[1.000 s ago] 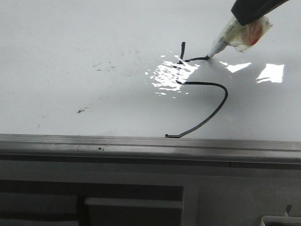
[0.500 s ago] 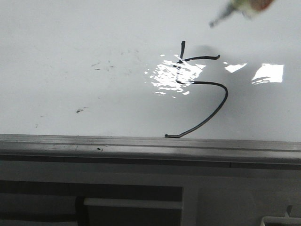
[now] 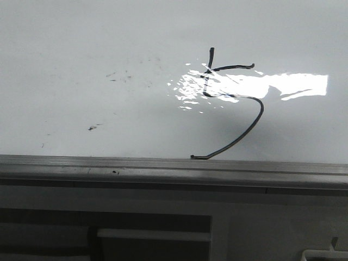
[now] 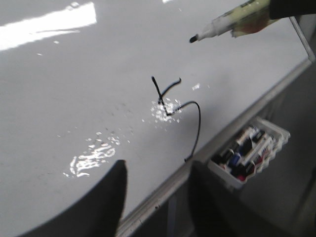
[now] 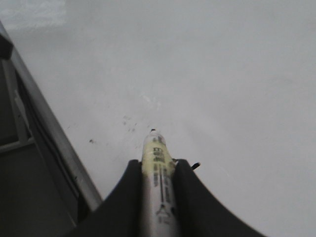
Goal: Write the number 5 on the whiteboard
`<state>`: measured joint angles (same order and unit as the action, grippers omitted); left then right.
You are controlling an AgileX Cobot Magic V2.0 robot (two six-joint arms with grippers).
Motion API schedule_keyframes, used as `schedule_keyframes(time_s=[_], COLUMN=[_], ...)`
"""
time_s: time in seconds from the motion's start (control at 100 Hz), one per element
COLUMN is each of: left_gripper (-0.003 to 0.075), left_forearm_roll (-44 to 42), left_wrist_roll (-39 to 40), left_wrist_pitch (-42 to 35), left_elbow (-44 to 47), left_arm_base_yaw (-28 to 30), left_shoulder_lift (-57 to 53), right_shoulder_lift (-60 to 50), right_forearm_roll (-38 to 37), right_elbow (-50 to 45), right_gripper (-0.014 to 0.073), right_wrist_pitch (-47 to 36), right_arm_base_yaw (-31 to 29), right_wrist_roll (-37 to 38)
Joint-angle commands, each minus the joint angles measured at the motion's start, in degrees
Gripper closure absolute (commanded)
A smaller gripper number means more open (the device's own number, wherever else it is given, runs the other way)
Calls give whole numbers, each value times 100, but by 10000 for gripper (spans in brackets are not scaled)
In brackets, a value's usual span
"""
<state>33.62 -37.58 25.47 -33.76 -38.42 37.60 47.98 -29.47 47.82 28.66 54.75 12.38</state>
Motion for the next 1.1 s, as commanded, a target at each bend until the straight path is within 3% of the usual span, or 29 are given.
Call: schedule_keyframes(time_s=[0.0, 0.18, 0.37, 0.64, 0.88, 1.0, 1.09], left_gripper=[163, 204, 244, 248, 252, 319, 420], left_forearm_roll=[102, 361, 429, 453, 1049, 1162, 1358], left_wrist_roll=[-420, -1794, -2473, -2651, -2651, -2651, -2651], left_wrist_pitch=[178, 930, 755, 196, -95, -93, -93], left_elbow=[-451, -1030, -1185, -1185, -1185, -1185, -1185], left_arm_base_yaw=[16, -96, -586, -950, -950, -950, -950], left_shoulder_lift=[364, 1043, 1612, 2305, 2712, 2867, 2945], right_shoulder_lift=[106, 644, 1068, 1156, 1156, 1156, 1156], right_forearm_roll=[-67, -67, 55, 189, 400, 465, 494], right_elbow=[-49, -160, -160, -160, -160, -160, -160], right_gripper=[661, 664, 664, 664, 664, 664, 664], right_wrist_pitch=[-364, -363, -380, -513, -630, -767, -836], right_arm_base_yaw=[178, 661, 827, 827, 853, 853, 853], right_wrist_roll=[-7, -7, -7, -7, -7, -7, -7])
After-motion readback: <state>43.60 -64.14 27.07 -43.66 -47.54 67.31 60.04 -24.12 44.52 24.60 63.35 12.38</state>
